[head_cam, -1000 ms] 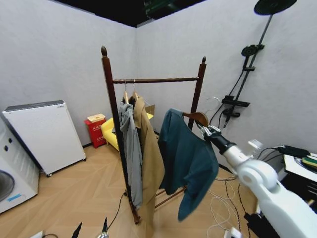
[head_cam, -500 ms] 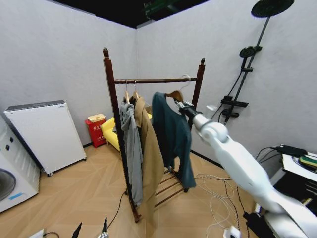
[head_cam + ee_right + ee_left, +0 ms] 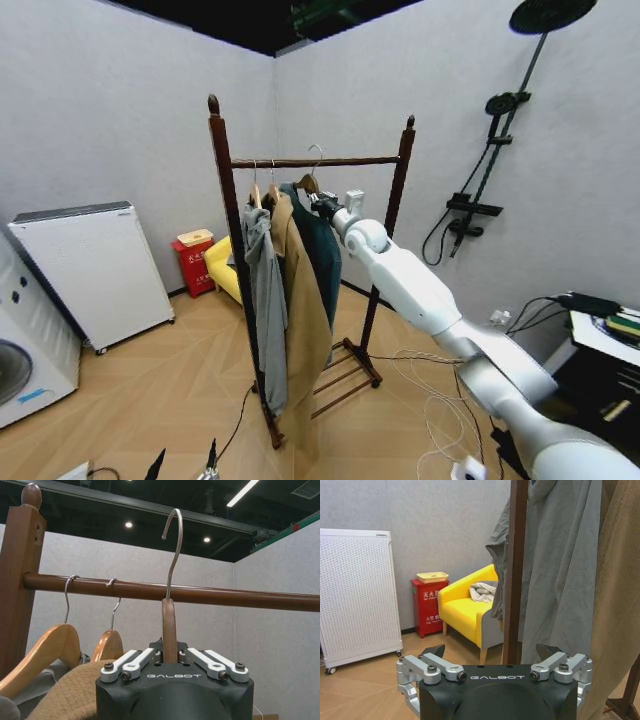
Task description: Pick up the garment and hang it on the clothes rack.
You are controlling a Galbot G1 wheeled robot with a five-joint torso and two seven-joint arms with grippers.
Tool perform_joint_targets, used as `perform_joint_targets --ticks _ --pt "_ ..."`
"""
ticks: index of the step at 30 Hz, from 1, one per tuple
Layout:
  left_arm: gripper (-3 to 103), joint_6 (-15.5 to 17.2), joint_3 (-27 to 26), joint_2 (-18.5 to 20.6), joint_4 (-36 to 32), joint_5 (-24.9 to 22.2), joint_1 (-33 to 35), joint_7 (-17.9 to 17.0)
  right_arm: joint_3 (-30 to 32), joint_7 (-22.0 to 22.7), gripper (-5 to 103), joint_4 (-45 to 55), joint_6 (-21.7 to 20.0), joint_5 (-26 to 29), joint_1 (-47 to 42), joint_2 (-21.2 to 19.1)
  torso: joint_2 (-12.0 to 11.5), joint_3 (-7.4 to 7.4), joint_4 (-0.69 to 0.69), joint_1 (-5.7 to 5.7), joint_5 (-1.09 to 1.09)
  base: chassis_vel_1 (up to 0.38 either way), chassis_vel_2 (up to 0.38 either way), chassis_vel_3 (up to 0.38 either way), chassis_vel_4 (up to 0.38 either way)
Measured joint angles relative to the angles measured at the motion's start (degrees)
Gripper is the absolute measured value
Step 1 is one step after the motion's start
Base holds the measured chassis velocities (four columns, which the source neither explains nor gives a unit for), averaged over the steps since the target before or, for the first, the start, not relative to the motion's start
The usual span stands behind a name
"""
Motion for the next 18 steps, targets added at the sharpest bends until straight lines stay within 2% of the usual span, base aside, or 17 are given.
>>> perform_joint_targets --ticks 12,18 --pt "100 0.0 0.0 0.0 0.0 0.0 0.0 0.0 -1.1 1.0 10 -2.0 -1.1 0.0 1.5 2.1 0.0 0.02 0.02 0.05 0.02 -0.064 0.069 0.070 -0.068" --pt "100 0.0 0.0 0.0 0.0 0.0 0.0 0.0 -2.0 2.6 10 -4.9 -5.7 2.0 3.4 3.3 0.0 -0.01 0.01 0.00 -0.01 -0.020 0.024 0.018 -0.021"
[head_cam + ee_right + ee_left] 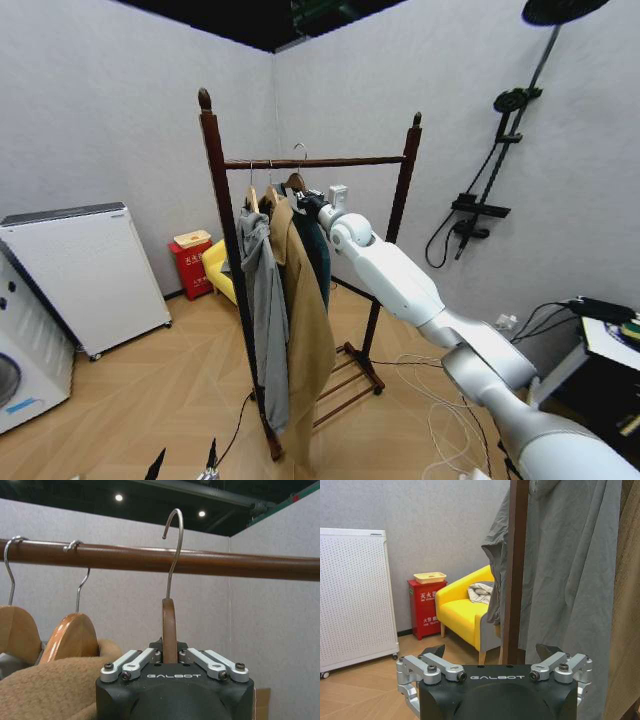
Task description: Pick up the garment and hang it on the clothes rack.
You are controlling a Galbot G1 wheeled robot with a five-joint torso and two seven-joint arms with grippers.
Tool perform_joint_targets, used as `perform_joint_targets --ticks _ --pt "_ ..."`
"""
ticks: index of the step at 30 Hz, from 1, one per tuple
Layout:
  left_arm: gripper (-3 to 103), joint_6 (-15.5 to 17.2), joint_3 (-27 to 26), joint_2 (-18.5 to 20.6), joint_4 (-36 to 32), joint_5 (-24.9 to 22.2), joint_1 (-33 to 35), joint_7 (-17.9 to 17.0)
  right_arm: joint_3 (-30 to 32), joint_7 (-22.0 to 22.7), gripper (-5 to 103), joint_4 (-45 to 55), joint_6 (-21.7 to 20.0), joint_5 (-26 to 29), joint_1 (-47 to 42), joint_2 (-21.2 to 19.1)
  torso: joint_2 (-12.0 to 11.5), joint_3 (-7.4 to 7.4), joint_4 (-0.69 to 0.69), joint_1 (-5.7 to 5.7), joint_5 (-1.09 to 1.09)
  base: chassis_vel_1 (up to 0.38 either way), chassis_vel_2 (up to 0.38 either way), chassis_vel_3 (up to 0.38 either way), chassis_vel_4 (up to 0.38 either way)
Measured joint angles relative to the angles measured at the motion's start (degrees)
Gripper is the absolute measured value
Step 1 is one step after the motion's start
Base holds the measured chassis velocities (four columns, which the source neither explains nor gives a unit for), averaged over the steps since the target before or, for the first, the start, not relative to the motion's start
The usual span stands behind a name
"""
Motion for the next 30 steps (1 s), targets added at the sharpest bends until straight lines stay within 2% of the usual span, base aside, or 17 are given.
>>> perform_joint_targets --ticks 5,11,13,15,16,18,19,21,22,23,24,25,26,27,28,29,30 --pt "100 0.0 0.0 0.0 0.0 0.0 0.0 0.0 -0.5 1.1 10 -1.5 -1.7 0.1 0.1 0.6 0.0 0.00 0.01 -0.02 0.01 0.032 -0.021 -0.015 0.012" --pt "100 0.0 0.0 0.0 0.0 0.0 0.0 0.0 -0.9 1.0 10 -2.5 -1.6 -0.2 -0.5 0.4 0.0 0.00 0.00 0.00 0.02 0.000 0.000 0.000 0.000" --pt "100 0.0 0.0 0.0 0.0 0.0 0.0 0.0 -0.9 1.0 7 -1.6 -1.7 0.2 -0.8 -0.1 0.0 0.00 0.00 0.00 0.01 0.000 0.000 0.000 0.000" --pt "100 0.0 0.0 0.0 0.0 0.0 0.0 0.0 -0.6 0.5 16 1.6 -2.2 1.2 -2.2 -2.3 0.0 0.01 0.03 0.00 0.02 0.000 0.000 0.000 0.000" --pt "100 0.0 0.0 0.0 0.0 0.0 0.0 0.0 -0.6 0.5 16 1.6 -2.2 1.2 -2.2 -2.3 0.0 0.01 0.03 0.00 0.02 0.000 0.000 0.000 0.000" --pt "100 0.0 0.0 0.0 0.0 0.0 0.0 0.0 1.7 -3.0 27 7.3 -2.4 1.3 -6.1 -7.6 0.0 0.01 0.07 0.01 0.01 0.000 0.000 0.000 0.000" --pt "100 0.0 0.0 0.0 0.0 0.0 0.0 0.0 1.7 -3.0 27 7.3 -2.4 1.3 -6.1 -7.6 0.0 0.01 0.07 0.01 0.01 0.000 0.000 0.000 0.000" --pt "100 0.0 0.0 0.0 0.0 0.0 0.0 0.0 6.0 -6.4 37 14.0 -0.9 -0.2 -13.1 -15.3 0.0 0.01 -0.05 0.01 0.05 0.000 0.000 0.000 0.000" --pt "100 0.0 0.0 0.0 0.0 0.0 0.0 0.0 9.6 -7.0 43 18.3 -0.2 -0.4 -17.9 -18.9 0.0 0.02 -0.06 0.01 0.09 0.000 0.000 0.000 0.000" --pt "100 0.0 0.0 0.0 0.0 0.0 0.0 0.0 9.6 -7.0 43 18.3 -0.2 -0.4 -17.9 -18.9 0.0 0.02 -0.06 0.01 0.09 0.000 0.000 0.000 0.000" --pt "100 0.0 0.0 0.0 0.0 0.0 0.0 0.0 14.0 -7.4 43 23.6 -0.2 -0.3 -23.0 -22.2 0.0 0.01 -0.06 0.02 0.07 0.000 0.000 0.000 0.000" --pt "100 0.0 0.0 0.0 0.0 0.0 0.0 0.0 16.9 -7.2 54 27.7 -0.2 0.3 -27.2 -24.4 0.0 0.00 -0.05 0.01 0.03 0.000 0.000 0.000 0.000" --pt "100 0.0 0.0 0.0 0.0 0.0 0.0 0.0 16.9 -7.2 54 27.7 -0.2 0.3 -27.2 -24.4 0.0 0.00 -0.05 0.01 0.03 0.000 0.000 0.000 0.000" --pt "100 0.0 0.0 0.0 0.0 0.0 0.0 0.0 20.6 -5.7 59 33.6 0.4 1.6 -34.6 -27.7 0.0 -0.01 -0.03 -0.01 0.03 0.000 0.000 0.000 0.000" --pt "100 0.0 0.0 0.0 0.0 0.0 0.0 0.0 20.6 -5.7 59 33.6 0.4 1.6 -34.6 -27.7 0.0 -0.01 -0.03 -0.01 0.03 0.000 0.000 0.000 0.000" --pt "100 0.0 0.0 0.0 0.0 0.0 0.0 0.0 27.2 -4.4 65 39.4 1.4 2.0 -43.8 -30.0 0.0 0.01 0.02 0.01 0.07 0.000 0.000 0.000 0.000" --pt "100 0.0 0.0 0.0 0.0 0.0 0.0 0.0 36.6 -5.1 75 45.3 1.5 1.3 -53.8 -30.5 0.0 0.00 0.02 0.01 0.04 0.000 0.000 0.000 0.000"
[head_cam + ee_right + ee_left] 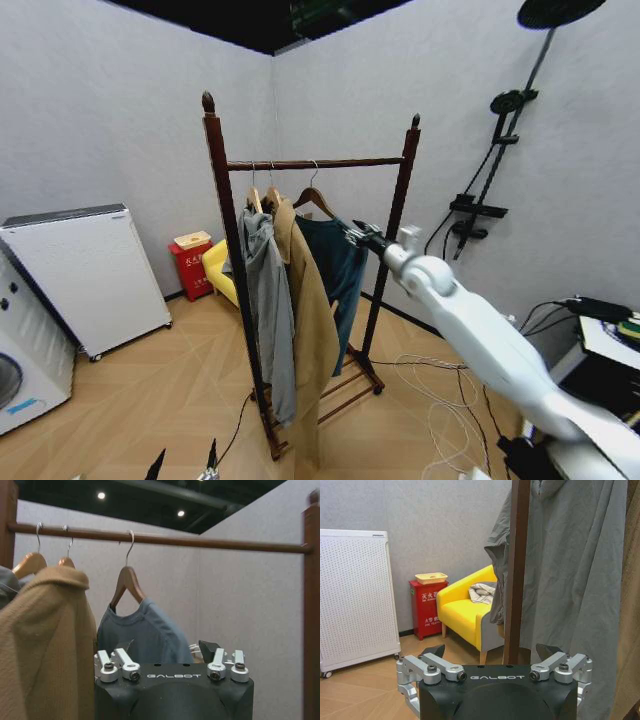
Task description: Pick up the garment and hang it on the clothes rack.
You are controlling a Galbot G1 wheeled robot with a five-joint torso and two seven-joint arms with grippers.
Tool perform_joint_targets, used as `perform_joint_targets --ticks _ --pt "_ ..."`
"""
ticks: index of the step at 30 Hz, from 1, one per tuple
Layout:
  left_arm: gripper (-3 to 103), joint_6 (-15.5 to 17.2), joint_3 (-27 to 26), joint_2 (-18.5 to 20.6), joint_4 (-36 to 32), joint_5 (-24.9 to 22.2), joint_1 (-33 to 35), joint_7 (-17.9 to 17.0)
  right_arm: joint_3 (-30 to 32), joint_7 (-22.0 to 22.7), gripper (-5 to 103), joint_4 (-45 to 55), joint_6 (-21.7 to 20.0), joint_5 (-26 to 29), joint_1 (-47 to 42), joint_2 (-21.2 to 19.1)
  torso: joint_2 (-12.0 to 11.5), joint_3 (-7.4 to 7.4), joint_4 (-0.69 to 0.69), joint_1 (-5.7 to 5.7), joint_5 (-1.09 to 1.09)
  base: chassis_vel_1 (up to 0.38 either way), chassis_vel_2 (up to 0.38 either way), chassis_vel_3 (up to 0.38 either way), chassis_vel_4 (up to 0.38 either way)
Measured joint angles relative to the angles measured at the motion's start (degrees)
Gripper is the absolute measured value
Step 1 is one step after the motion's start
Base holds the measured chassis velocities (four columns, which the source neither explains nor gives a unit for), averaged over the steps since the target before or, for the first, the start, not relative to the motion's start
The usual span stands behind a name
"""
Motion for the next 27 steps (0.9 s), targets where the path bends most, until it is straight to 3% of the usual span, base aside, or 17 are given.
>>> perform_joint_targets --ticks 1,3,4,5,7,8,10,11,14,15,20,27 --pt "100 0.0 0.0 0.0 0.0 0.0 0.0 0.0 0.0 0.0 75 0.0 0.0 0.0 0.0 0.0 0.0 0.00 0.00 0.00 0.00 0.000 0.000 0.000 0.000" --pt "100 0.0 0.0 0.0 0.0 0.0 0.0 0.0 11.7 -0.2 75 8.0 0.8 -1.8 -14.2 1.5 0.0 -0.02 -0.04 -0.01 -0.03 0.000 0.000 0.000 0.000" --pt "100 0.0 0.0 0.0 0.0 0.0 0.0 0.0 17.5 0.7 86 12.6 2.1 -3.8 -23.4 3.4 0.0 0.00 -0.02 -0.01 0.00 0.000 0.000 0.000 0.000" --pt "100 0.0 0.0 0.0 0.0 0.0 0.0 0.0 17.5 0.7 86 12.6 2.1 -3.8 -23.4 3.4 0.0 0.00 -0.02 -0.01 0.00 0.000 0.000 0.000 0.000" --pt "100 0.0 0.0 0.0 0.0 0.0 0.0 0.0 23.8 3.1 96 17.8 4.0 -8.5 -35.1 7.1 0.0 -0.02 -0.03 -0.02 -0.01 0.000 0.000 0.000 0.000" --pt "100 0.0 0.0 0.0 0.0 0.0 0.0 0.0 23.8 3.1 96 17.8 4.0 -8.5 -35.1 7.1 0.0 -0.02 -0.03 -0.02 -0.01 0.000 0.000 0.000 0.000" --pt "100 0.0 0.0 0.0 0.0 0.0 0.0 0.0 29.1 3.7 100 21.7 6.2 -14.8 -45.5 11.9 0.0 -0.01 -0.05 -0.02 -0.02 0.000 0.000 0.000 0.000" --pt "100 0.0 0.0 0.0 0.0 0.0 0.0 0.0 29.7 3.7 100 22.7 8.1 -17.6 -49.2 14.2 0.0 -0.01 -0.05 -0.02 -0.04 0.000 0.000 0.000 0.000" --pt "100 0.0 0.0 0.0 0.0 0.0 0.0 0.0 29.1 4.1 100 23.2 9.3 -19.0 -51.1 15.7 0.0 -0.01 -0.04 -0.02 -0.03 0.000 0.000 0.000 0.000" --pt "100 0.0 0.0 0.0 0.0 0.0 0.0 0.0 27.9 4.4 100 23.9 10.6 -20.0 -53.4 17.6 0.0 0.00 0.01 -0.01 -0.04 0.000 0.000 0.000 0.000" --pt "100 0.0 0.0 0.0 0.0 0.0 0.0 0.0 23.1 5.1 100 25.1 14.5 -24.0 -59.1 24.1 0.0 0.00 -0.02 0.00 -0.03 0.000 0.000 0.000 0.000" --pt "100 0.0 0.0 0.0 0.0 0.0 0.0 0.0 21.6 5.1 100 25.3 15.6 -25.0 -59.7 25.0 0.0 0.01 -0.02 0.00 -0.03 0.000 0.000 0.000 0.000"
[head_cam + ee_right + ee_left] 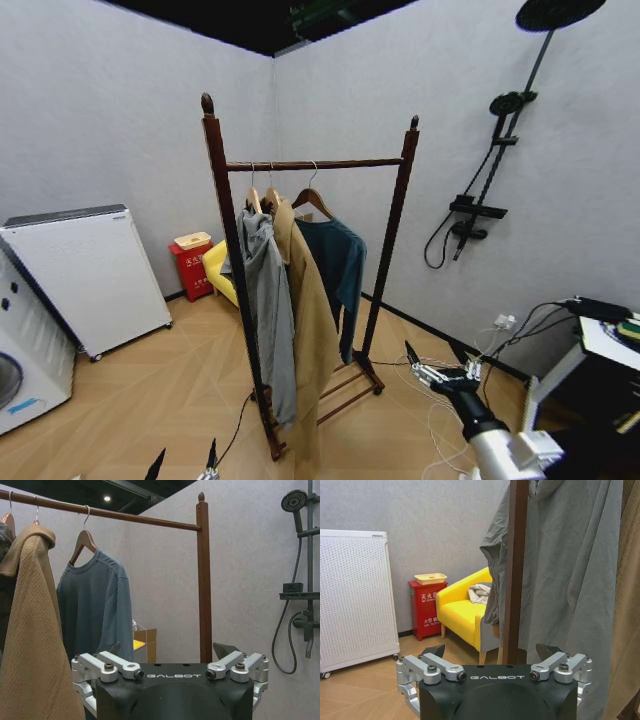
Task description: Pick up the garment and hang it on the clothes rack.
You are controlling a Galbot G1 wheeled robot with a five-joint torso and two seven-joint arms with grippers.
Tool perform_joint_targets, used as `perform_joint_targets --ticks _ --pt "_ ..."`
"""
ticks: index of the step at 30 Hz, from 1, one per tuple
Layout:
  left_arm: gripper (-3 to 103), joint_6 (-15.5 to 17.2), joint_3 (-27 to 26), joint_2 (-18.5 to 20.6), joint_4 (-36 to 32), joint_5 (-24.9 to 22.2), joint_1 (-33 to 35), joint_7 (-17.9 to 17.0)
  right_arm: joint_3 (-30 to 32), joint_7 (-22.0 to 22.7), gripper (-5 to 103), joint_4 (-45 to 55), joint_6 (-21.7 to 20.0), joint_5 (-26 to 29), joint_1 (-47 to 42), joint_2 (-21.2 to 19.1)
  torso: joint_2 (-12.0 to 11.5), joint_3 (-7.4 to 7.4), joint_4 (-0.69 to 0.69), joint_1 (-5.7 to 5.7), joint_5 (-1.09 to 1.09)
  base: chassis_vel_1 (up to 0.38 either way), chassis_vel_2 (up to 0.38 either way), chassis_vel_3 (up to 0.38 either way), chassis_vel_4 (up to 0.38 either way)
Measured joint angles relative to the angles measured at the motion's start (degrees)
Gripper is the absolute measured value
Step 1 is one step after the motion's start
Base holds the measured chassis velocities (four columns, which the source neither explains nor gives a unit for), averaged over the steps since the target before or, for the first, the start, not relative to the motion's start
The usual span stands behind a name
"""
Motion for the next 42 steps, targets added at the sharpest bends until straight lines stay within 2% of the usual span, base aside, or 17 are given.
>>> perform_joint_targets --ticks 17,32,42 --pt "100 0.0 0.0 0.0 0.0 0.0 0.0 0.0 -0.2 -0.1 100 -0.4 -0.1 0.3 0.8 -0.3 0.0 0.01 -0.01 0.03 0.01 0.005 -0.006 -0.006 0.004" --pt "100 0.0 0.0 0.0 0.0 0.0 0.0 0.0 -0.2 -0.1 100 -0.5 -0.2 0.4 0.9 -0.3 0.0 -0.02 -0.01 -0.06 0.02 0.146 -0.136 -0.145 0.147" --pt "100 0.0 0.0 0.0 0.0 0.0 0.0 0.0 -0.2 -0.1 100 -0.5 -0.3 0.4 1.0 -0.4 0.0 0.02 0.01 0.05 0.02 -0.047 -0.009 -0.011 -0.012"
